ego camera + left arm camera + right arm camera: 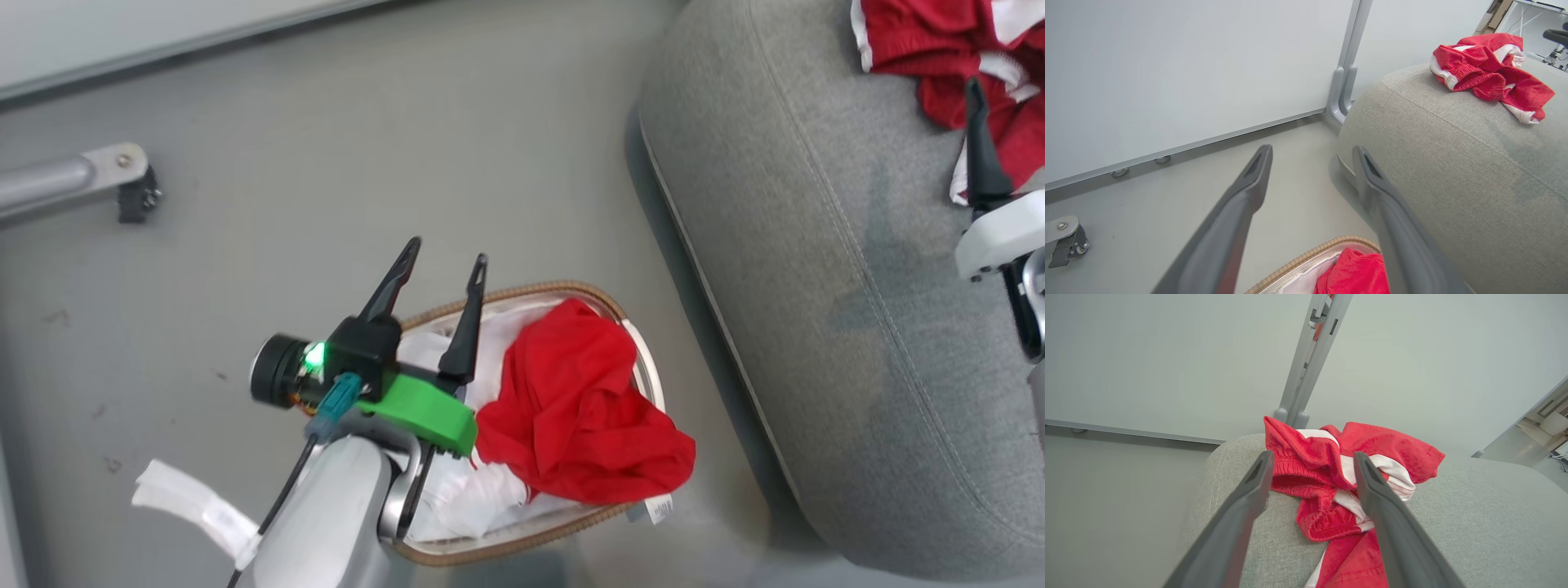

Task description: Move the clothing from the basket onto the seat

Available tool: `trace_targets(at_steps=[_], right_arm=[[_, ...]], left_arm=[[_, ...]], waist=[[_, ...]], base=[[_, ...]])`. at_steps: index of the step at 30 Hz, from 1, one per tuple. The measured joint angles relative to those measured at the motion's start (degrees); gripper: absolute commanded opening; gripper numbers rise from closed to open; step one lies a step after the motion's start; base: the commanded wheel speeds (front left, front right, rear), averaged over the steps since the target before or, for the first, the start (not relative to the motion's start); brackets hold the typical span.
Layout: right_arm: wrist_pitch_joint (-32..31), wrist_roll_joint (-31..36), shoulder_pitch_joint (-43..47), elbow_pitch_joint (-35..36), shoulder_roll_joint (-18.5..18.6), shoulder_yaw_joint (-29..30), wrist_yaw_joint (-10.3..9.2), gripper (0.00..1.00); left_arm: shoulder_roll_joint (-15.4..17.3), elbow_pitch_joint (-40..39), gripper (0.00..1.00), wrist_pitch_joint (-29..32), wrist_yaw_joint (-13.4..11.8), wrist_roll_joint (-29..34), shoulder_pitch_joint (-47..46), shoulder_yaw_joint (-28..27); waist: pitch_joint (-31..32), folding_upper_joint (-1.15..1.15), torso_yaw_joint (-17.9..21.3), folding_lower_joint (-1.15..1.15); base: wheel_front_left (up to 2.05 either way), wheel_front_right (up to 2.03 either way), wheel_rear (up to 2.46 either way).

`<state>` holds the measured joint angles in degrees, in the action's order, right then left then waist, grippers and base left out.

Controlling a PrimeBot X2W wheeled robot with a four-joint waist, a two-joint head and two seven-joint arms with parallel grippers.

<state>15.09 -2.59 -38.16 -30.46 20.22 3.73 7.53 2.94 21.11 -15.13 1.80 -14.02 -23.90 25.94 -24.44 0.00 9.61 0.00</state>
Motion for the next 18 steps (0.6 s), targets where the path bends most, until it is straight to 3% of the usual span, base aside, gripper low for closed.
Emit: trace_targets(at_steps=[5, 18], right_arm=[[0.00, -1.10, 2.90, 2.37, -3.37, -0.75, 0.00, 1.00], [0.00, -0.41, 14.32, 5.91, -14.41, -4.21, 0.00, 1.00]], left_arm=[[-0.04, -1.63, 1.00, 0.00, -1.37, -2.98, 4.85, -4.70], [-0.09, -3.16, 1.00, 0.00, -2.88, -3.55, 14.44, -12.88]], waist=[[5.23, 0.00, -2.04, 0.00], [16.14, 0.00, -5.77, 0.00]], base=[[0.00, 0.00, 0.00], [0.00, 0.00, 0.00]])
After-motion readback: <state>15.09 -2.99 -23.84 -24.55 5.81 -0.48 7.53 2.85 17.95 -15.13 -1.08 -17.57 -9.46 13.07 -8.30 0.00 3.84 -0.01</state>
